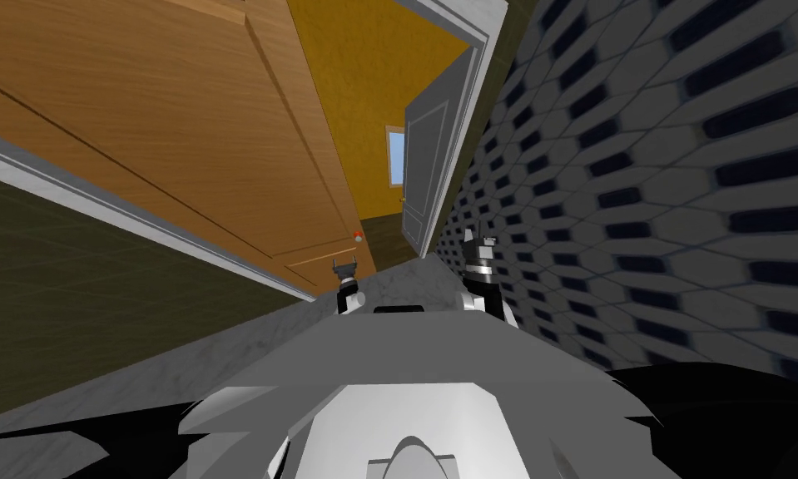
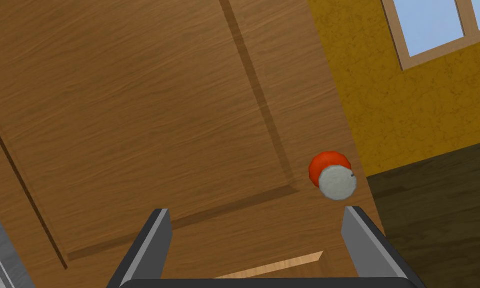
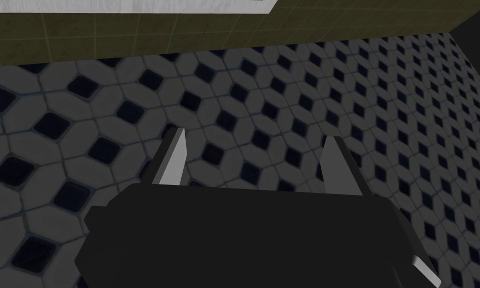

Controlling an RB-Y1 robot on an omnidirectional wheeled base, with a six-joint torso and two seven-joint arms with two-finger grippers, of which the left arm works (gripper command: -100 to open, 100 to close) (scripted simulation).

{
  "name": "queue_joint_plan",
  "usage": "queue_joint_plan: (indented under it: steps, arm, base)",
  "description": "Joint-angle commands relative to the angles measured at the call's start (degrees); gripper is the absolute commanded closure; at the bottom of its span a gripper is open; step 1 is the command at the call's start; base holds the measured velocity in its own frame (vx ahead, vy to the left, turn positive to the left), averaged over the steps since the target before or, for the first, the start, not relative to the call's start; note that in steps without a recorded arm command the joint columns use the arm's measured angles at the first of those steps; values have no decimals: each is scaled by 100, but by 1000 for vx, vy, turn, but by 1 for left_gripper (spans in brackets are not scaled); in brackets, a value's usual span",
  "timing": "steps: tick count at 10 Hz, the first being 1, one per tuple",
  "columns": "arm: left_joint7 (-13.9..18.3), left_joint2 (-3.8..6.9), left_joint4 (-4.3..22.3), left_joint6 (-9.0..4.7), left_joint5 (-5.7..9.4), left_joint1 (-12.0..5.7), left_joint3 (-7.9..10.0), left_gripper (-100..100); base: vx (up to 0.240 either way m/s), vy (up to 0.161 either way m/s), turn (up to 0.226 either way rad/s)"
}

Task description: Push the door open

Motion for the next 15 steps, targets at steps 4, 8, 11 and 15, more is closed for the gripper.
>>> queue_joint_plan:
  steps: [4,8,11,15]
  arm:
    - [475,-112,653,-150,220,-222,0,-100]
    - [819,-214,1095,-243,385,-363,2,-100]
    - [1182,-342,1562,-340,559,-511,3,-100]
    - [1531,-498,2011,-434,727,-654,5,-100]
  base:
    - [86,48,-99]
    - [82,47,-80]
    - [123,70,-121]
    - [87,64,-76]
